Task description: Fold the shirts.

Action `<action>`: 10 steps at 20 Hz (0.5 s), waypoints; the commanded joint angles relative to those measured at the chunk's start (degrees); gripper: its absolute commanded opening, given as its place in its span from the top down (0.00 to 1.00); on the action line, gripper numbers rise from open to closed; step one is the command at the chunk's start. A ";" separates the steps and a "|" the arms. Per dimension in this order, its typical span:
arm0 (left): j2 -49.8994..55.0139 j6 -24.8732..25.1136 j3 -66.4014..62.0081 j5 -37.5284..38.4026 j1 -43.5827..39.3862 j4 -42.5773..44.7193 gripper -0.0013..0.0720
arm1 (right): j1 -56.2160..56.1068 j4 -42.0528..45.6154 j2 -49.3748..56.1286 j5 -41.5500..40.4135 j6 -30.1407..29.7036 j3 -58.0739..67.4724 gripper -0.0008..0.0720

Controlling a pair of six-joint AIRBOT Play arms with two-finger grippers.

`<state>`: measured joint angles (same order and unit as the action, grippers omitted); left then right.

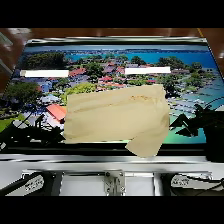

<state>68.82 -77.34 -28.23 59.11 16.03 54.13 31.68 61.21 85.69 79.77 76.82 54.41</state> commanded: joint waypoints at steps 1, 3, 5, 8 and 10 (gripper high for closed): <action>-0.68 0.13 -0.07 2.03 -0.07 -0.87 0.92 | -0.55 -4.63 5.14 -3.74 -1.70 -0.98 0.18; -0.68 -0.31 -0.07 2.16 -0.11 -1.22 0.92 | -3.04 -3.30 6.86 -5.27 -2.84 -0.98 0.18; -0.68 -0.46 -0.07 2.19 -0.11 -1.25 0.92 | -6.14 -1.81 7.34 -8.52 -2.51 -0.96 0.20; -0.68 -0.55 -0.22 0.94 -0.09 -1.29 0.92 | -9.55 -1.88 7.21 -8.44 -1.68 -0.96 0.83; -0.76 -0.81 -2.80 1.38 -0.11 -1.18 0.92 | -11.63 -0.11 5.27 -5.86 -2.32 -0.96 0.90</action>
<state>68.16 -77.80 -29.19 60.69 15.97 52.97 23.00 59.13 92.09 72.62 74.83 53.45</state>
